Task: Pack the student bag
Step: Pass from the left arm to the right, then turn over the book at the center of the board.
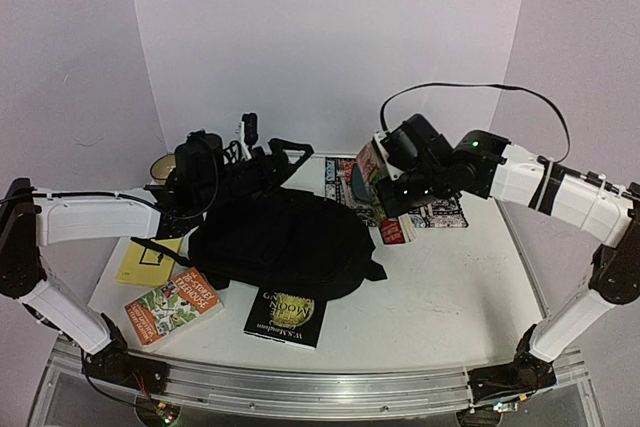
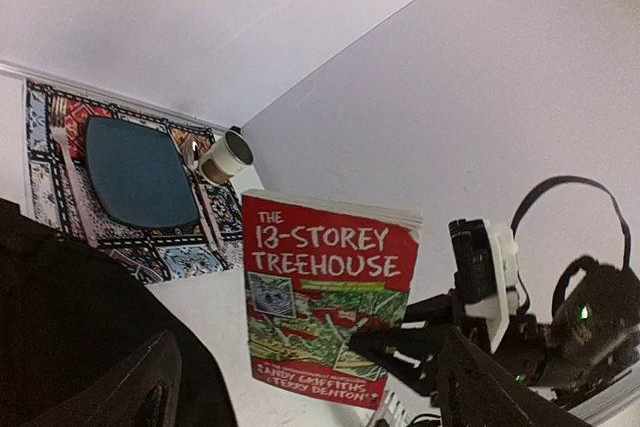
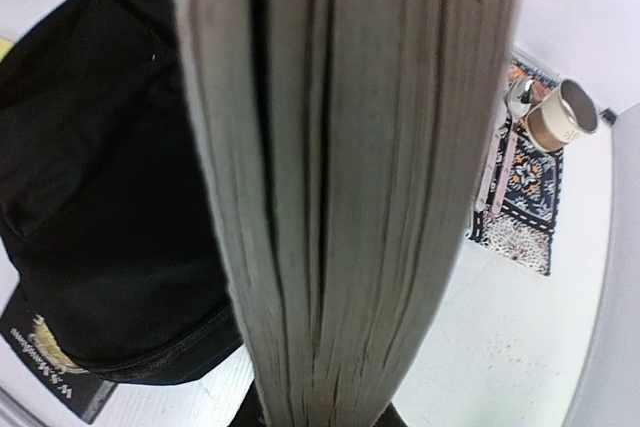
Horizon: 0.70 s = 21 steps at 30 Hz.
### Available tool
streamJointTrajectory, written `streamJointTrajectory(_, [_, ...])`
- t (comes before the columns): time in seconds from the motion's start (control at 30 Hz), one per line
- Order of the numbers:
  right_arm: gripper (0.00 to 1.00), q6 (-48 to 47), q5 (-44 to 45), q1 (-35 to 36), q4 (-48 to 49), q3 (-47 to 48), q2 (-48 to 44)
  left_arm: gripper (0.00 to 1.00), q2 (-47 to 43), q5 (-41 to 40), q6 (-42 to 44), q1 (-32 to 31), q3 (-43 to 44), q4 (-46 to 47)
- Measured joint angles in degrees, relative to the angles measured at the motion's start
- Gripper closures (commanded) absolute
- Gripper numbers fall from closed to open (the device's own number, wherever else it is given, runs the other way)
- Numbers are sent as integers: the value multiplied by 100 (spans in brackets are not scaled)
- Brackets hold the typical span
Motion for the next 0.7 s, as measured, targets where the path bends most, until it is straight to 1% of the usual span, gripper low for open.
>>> streamJointTrajectory(0.17, [100,-13,-1171,-509,171,-95,-210,6,-354,297,464,267,-408,-1])
streamJointTrajectory(0.37, [100,125,-2914,-839,787,-423,-230,3,-709,709,808,366,-785,-5])
streamJointTrajectory(0.5, [100,433,-4067,-1071,1466,-689,-230,3,-738,1178,943,512,-812,-4])
streamJointTrajectory(0.6, [100,733,-4771,-1175,2049,-860,-230,3,-717,1463,1012,615,-813,-2])
streamJointTrajectory(0.7, [100,988,-5249,-1218,2507,-907,-228,3,-619,1668,1049,656,-813,-5])
